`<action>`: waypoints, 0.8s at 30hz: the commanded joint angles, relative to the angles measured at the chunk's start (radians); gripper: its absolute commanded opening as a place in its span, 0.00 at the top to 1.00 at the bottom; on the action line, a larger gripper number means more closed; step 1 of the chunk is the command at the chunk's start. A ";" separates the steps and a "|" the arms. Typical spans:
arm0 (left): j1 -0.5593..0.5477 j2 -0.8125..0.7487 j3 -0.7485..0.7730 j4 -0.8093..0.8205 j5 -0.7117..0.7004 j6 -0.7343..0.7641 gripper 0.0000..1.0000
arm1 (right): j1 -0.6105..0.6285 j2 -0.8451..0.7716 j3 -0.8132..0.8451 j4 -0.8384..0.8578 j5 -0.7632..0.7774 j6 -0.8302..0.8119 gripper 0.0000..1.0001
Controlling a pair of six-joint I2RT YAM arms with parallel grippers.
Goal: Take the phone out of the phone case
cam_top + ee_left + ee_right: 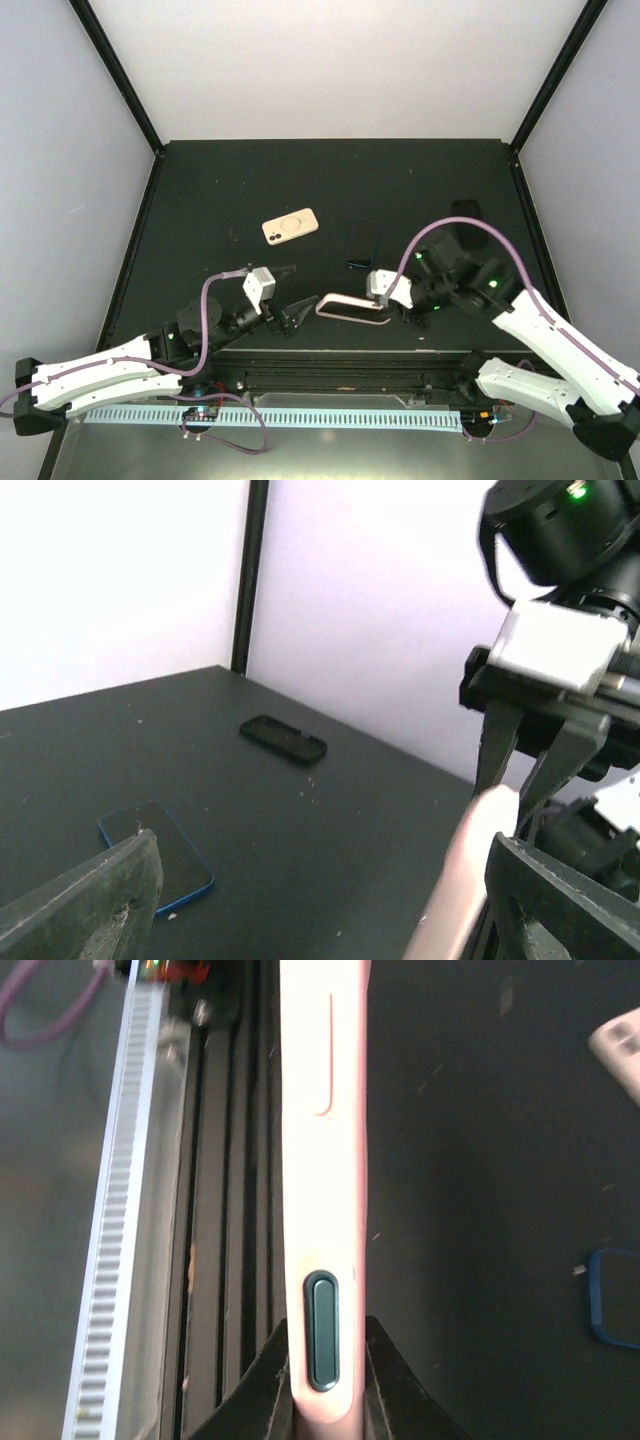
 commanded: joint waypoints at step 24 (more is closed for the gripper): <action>0.236 0.543 0.194 0.824 0.576 -0.440 0.35 | -0.346 -0.028 0.094 0.258 -0.694 0.431 0.99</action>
